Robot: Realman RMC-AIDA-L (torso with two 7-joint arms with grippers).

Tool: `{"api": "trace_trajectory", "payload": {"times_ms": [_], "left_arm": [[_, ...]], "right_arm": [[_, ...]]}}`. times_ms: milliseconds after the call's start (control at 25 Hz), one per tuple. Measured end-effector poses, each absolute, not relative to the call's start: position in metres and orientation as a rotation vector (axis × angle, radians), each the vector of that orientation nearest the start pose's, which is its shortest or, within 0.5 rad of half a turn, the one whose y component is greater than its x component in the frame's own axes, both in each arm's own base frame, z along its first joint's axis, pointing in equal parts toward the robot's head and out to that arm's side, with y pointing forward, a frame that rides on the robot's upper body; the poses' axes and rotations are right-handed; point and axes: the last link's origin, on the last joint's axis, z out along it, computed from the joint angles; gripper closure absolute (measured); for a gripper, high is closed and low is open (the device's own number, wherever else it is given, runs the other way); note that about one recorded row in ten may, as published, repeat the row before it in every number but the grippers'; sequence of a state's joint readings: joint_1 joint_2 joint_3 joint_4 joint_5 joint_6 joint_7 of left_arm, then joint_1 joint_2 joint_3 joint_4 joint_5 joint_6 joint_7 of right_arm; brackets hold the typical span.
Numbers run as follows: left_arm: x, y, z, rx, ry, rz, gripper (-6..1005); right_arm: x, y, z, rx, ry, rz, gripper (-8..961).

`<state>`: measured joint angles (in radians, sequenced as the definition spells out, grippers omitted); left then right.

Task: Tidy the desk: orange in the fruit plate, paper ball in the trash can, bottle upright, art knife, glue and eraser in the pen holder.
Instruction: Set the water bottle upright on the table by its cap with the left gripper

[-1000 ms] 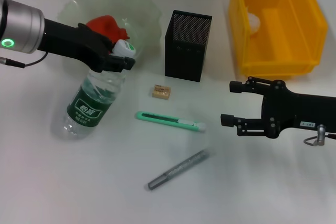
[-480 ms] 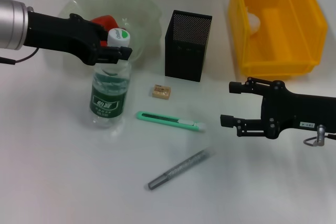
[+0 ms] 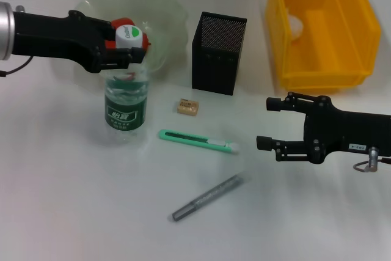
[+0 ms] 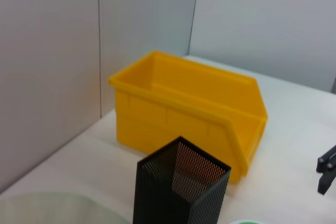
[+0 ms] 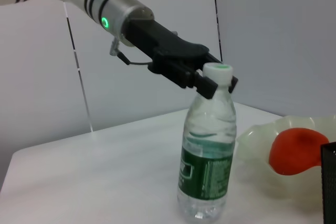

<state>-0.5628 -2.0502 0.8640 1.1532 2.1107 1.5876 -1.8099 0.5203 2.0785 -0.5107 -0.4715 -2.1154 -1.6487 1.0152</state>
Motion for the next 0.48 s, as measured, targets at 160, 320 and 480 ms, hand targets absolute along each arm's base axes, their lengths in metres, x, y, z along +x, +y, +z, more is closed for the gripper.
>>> {"api": "trace_trajectory", "payload": {"times_ms": [160, 320, 480], "left_arm": [[-0.206, 0.360, 0.068, -2.728, -0.499, -0.408, 556], [-0.210, 0.355, 0.075, -2.703, -0.479, -0.472, 555], [-0.222, 0.349, 0.081, -2.650, -0.462, -0.529, 554]], "right_arm": [[0.280, 0.297, -0.022, -2.765, 0.382, 0.768, 126], [0.281, 0.298, -0.024, -2.772, 0.383, 0.746, 126], [0.282, 0.298, -0.025, -2.778, 0.380, 0.729, 126]]}}
